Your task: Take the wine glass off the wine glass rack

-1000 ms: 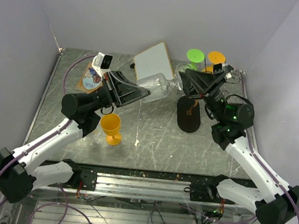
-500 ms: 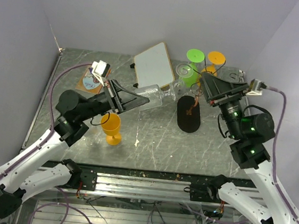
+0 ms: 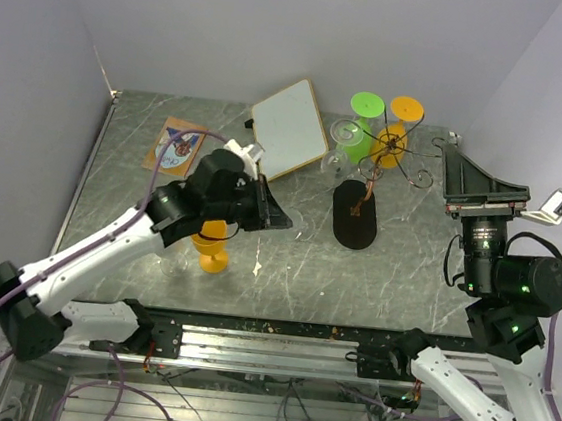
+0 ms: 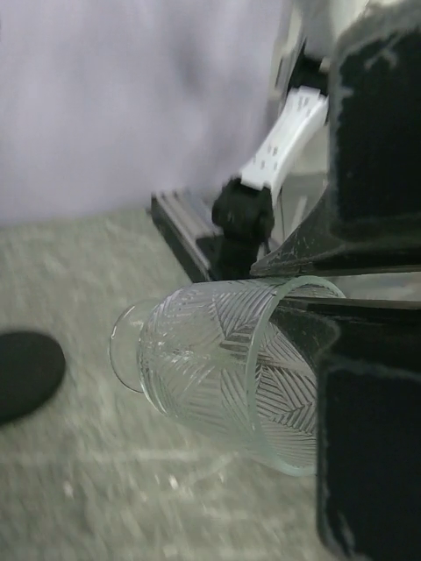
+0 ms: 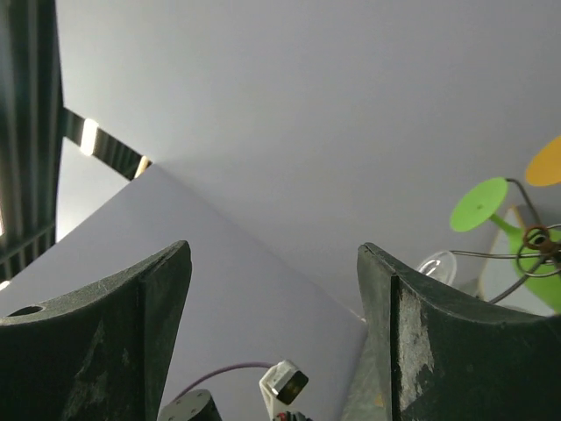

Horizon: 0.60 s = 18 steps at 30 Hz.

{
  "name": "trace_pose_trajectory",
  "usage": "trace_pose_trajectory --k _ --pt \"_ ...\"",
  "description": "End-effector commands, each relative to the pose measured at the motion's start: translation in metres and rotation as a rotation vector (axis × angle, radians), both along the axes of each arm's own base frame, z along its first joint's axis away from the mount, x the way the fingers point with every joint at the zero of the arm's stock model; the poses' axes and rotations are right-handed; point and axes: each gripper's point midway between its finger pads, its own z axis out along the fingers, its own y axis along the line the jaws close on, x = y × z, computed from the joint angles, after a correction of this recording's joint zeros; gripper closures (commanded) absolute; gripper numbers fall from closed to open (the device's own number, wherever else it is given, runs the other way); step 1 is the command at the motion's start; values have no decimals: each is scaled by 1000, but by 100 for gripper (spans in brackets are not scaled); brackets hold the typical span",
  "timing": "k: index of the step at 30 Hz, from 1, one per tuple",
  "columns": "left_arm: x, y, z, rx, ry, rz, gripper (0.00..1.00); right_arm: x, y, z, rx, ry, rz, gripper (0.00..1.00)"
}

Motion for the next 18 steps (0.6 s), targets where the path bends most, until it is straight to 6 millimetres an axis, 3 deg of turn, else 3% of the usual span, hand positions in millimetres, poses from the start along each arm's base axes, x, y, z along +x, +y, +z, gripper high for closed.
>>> trace_pose_trajectory --k 1,4,10,14,18 --pt "5 18 -44 333 21 17 93 -1 -18 -2 -27 18 -95 24" --pt "5 16 -69 492 41 -12 93 -1 -20 -5 -33 26 -106 24" --pt "6 16 -101 622 66 -53 93 1 -20 -8 -48 43 -110 24" --pt "7 30 -120 745 69 -84 93 2 -21 -11 -55 54 -118 24" --pt "4 29 -133 788 91 -139 93 4 -19 -15 -55 65 -115 24"
